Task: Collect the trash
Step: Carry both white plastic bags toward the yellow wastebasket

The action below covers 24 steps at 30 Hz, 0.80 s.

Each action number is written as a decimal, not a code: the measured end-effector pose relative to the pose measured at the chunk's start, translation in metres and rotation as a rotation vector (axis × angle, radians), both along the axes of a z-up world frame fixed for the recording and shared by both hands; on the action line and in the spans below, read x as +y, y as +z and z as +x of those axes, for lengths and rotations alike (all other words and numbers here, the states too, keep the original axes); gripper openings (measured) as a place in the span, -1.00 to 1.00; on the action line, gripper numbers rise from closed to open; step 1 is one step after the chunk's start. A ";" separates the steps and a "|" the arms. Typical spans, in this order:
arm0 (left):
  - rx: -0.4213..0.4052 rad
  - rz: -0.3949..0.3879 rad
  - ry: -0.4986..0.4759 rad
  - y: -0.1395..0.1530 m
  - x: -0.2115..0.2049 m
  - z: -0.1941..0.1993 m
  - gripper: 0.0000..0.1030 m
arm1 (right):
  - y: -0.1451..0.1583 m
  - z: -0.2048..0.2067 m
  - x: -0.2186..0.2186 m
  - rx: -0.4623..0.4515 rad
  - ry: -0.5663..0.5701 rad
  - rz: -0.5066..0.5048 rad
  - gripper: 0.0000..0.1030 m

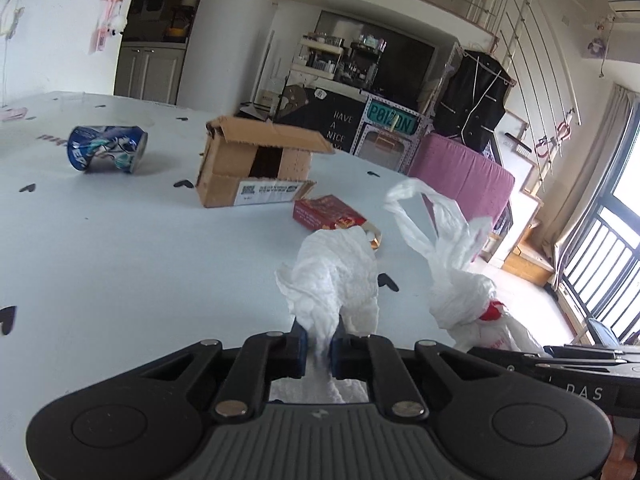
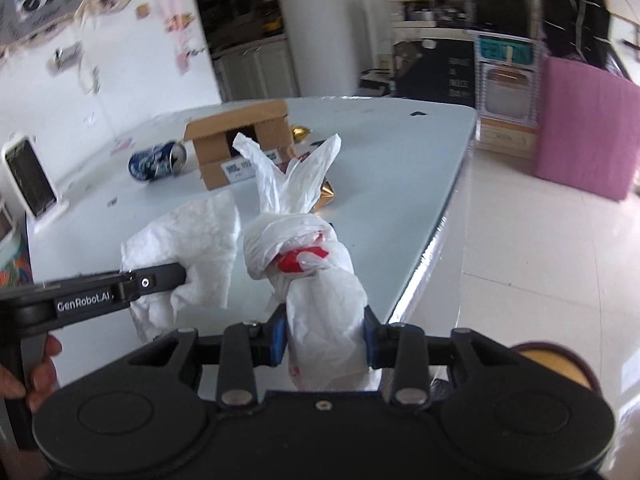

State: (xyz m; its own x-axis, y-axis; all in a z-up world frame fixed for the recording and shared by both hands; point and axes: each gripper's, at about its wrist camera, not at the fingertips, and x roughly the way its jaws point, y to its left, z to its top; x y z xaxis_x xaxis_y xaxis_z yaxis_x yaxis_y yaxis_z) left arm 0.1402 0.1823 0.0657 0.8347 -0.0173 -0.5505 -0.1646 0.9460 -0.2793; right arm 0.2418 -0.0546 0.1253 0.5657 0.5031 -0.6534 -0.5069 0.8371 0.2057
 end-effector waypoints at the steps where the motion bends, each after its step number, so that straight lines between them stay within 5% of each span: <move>1: -0.004 0.001 0.001 0.002 -0.001 -0.004 -0.79 | 0.002 -0.004 -0.002 0.000 -0.013 0.004 -0.28; 24: -0.020 0.093 -0.077 0.030 -0.057 -0.034 -0.78 | 0.031 -0.067 -0.066 -0.044 -0.245 0.047 -0.28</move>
